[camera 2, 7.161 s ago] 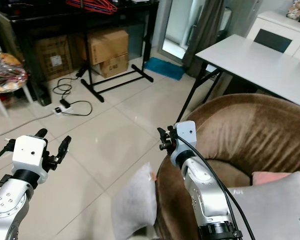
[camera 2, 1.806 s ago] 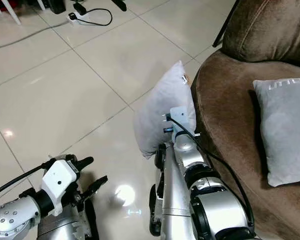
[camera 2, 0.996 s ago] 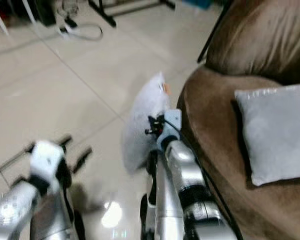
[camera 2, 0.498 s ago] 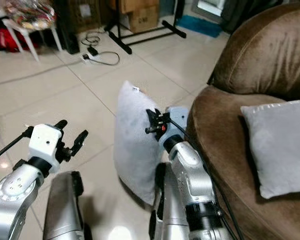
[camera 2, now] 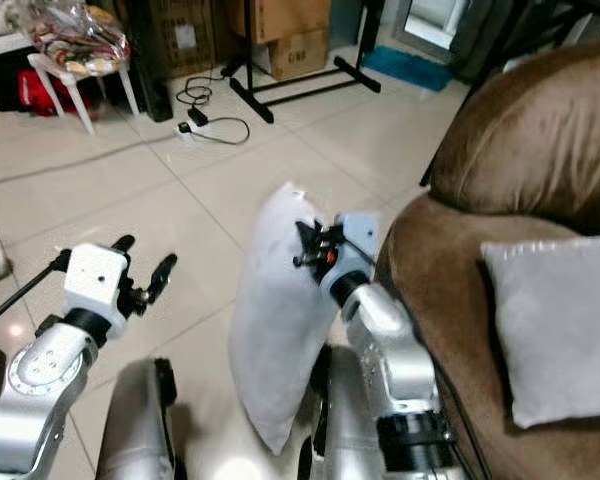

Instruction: Move the pillow to the sofa from floor

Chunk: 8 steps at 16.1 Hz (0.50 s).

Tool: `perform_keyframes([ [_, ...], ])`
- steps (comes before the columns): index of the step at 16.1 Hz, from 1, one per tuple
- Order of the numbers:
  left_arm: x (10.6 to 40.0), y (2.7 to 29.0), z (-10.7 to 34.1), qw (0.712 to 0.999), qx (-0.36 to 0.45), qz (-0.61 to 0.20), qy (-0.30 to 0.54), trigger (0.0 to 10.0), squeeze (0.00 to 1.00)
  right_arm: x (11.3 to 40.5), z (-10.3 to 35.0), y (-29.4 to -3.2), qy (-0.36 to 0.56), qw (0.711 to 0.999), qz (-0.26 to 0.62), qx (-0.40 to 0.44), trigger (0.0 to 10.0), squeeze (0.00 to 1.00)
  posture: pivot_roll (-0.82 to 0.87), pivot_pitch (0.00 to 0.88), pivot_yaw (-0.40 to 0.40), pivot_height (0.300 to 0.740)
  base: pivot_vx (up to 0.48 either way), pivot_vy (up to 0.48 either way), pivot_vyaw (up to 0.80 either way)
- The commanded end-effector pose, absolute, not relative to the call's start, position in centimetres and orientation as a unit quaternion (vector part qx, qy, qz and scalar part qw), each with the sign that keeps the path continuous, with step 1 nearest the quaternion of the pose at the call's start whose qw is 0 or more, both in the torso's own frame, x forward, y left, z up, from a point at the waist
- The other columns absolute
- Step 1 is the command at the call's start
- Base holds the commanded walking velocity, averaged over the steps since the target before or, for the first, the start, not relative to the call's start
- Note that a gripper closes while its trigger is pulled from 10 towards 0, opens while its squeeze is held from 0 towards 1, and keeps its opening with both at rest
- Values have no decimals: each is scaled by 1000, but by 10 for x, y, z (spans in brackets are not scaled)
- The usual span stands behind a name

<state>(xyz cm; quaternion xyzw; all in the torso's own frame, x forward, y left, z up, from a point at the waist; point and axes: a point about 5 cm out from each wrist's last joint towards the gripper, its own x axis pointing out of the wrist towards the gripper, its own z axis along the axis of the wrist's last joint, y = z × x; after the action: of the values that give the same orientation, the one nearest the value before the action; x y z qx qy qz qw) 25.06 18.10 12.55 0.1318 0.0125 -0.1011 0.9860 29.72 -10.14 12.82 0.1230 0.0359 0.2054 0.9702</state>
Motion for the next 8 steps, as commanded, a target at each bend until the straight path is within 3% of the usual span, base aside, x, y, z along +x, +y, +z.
perform_keyframes([
  [1,251,182,129,987,134,-88,-1,10000,0,299,144,-102,8,970,205,129,10000,0,17,0,-79,565,0,0,0],
  [8,245,190,126,985,151,-80,13,10000,0,299,146,-100,14,971,187,149,10000,0,27,0,-71,630,0,0,0],
])
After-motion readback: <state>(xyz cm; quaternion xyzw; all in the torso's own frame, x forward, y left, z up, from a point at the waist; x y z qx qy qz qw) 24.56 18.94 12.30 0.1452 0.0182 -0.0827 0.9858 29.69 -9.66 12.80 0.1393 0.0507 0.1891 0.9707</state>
